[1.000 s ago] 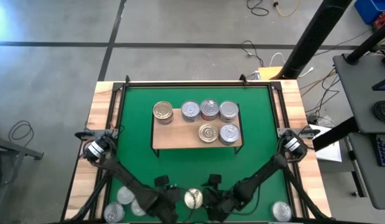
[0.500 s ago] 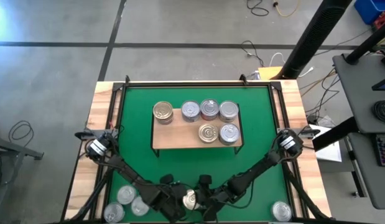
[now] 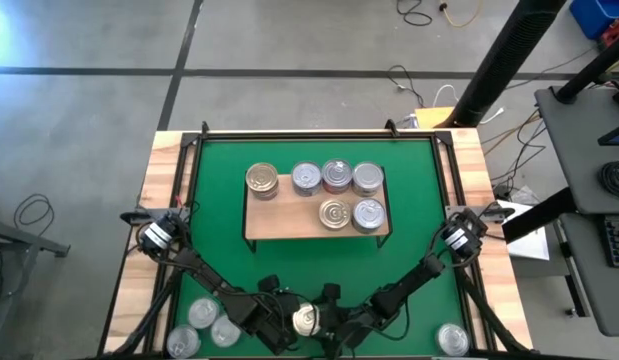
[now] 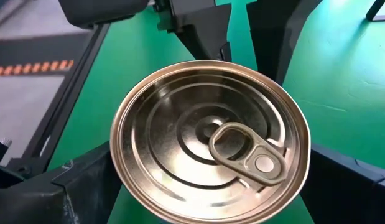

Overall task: Stack canned seafood by type on shelf
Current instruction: Stack the blue and pink tuna can on top of the blue and pink tuna can on the shelf

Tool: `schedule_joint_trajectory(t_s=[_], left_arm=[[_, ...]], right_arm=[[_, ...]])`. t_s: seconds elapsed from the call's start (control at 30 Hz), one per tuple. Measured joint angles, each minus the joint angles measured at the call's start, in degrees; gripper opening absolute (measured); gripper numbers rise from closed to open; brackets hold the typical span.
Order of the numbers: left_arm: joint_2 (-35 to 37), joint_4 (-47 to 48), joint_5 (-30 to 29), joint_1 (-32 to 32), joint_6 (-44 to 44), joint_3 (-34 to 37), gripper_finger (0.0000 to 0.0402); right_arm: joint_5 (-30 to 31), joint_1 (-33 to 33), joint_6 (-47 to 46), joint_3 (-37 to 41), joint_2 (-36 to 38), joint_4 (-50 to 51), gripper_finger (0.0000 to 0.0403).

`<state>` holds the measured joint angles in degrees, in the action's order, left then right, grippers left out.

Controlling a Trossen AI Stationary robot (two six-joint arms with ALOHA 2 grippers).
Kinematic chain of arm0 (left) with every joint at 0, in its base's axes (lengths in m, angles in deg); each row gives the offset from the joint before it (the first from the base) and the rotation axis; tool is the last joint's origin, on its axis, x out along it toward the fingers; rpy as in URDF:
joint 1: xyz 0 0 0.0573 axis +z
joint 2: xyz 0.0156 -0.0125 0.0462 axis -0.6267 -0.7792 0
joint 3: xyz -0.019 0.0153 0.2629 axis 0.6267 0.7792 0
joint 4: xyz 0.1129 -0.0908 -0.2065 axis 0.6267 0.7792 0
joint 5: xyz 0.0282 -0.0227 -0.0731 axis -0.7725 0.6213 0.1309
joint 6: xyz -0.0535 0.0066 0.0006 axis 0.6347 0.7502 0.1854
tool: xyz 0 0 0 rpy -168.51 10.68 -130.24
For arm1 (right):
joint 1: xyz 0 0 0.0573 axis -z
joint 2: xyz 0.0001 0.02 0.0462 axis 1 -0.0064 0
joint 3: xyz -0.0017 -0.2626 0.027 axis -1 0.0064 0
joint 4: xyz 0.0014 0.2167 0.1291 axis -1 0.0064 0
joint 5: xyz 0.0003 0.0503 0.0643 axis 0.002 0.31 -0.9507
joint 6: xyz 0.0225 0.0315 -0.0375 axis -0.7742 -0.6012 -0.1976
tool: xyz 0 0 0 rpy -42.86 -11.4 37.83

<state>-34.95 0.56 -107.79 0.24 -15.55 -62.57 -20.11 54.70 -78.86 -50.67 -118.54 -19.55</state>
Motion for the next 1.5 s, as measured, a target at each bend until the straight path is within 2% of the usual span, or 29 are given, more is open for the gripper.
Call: schedule_joint_trajectory(t_s=[0.33,0.67,0.9,1.5], left_arm=[[0.0,-0.4,1.0,0.0,-0.6,0.0,0.0139],[0.0,-2.4,2.2,0.5,-13.2,-0.1,0.0101],[-0.1,-3.1,2.8,1.3,-13.9,-0.1,0.0084],[-0.2,-3.1,1.6,1.4,-13.2,-0.5,0.0081]], right_arm=[[3.8,0.0,3.1,2.7,-2.8,-10.4,0.0401],[3.8,0.2,3.8,2.7,-4.8,-12.0,0.0401],[3.8,0.3,2.4,2.9,-5.0,-11.8,0.0400],[4.2,0.4,2.0,2.8,-4.6,-11.0,0.0379]])
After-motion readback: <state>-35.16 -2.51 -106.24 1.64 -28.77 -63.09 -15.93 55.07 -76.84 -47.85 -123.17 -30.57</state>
